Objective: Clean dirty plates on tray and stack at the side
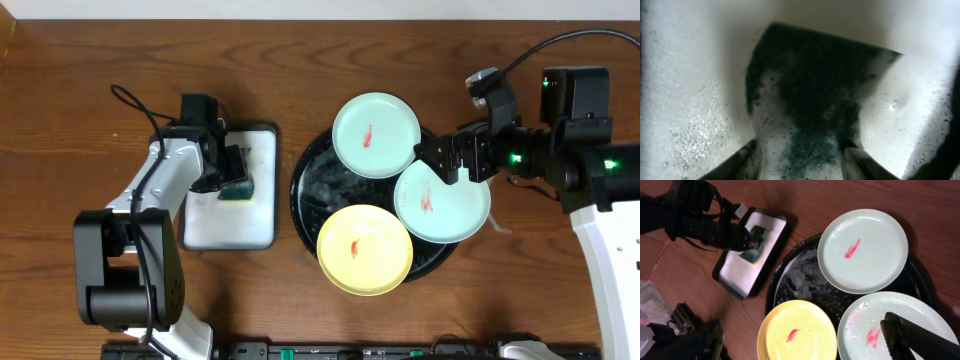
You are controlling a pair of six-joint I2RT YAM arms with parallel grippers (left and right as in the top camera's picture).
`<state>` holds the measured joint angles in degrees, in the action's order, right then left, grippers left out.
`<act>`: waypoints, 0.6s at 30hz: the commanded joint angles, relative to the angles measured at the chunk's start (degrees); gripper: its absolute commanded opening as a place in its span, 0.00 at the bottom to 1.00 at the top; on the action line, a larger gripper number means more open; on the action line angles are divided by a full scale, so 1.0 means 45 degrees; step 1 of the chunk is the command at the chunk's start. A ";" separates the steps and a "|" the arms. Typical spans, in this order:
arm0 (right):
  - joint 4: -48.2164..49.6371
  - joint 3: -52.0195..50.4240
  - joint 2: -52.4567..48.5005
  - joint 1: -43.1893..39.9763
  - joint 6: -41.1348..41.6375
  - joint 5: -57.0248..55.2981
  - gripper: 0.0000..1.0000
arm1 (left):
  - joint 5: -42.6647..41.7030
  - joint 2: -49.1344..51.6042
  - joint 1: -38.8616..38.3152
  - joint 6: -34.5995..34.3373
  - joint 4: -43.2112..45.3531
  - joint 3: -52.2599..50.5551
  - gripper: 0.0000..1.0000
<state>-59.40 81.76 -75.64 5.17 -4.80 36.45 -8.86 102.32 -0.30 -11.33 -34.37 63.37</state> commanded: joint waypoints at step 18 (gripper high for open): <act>-0.0204 0.0223 0.0058 0.0136 0.0063 0.0102 0.98 | 0.0209 0.0209 -0.0010 -0.0073 0.1054 -0.1409 0.47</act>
<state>-60.12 81.76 -75.64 5.17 -4.80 36.45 -9.47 101.49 -0.30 -11.92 -27.42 57.65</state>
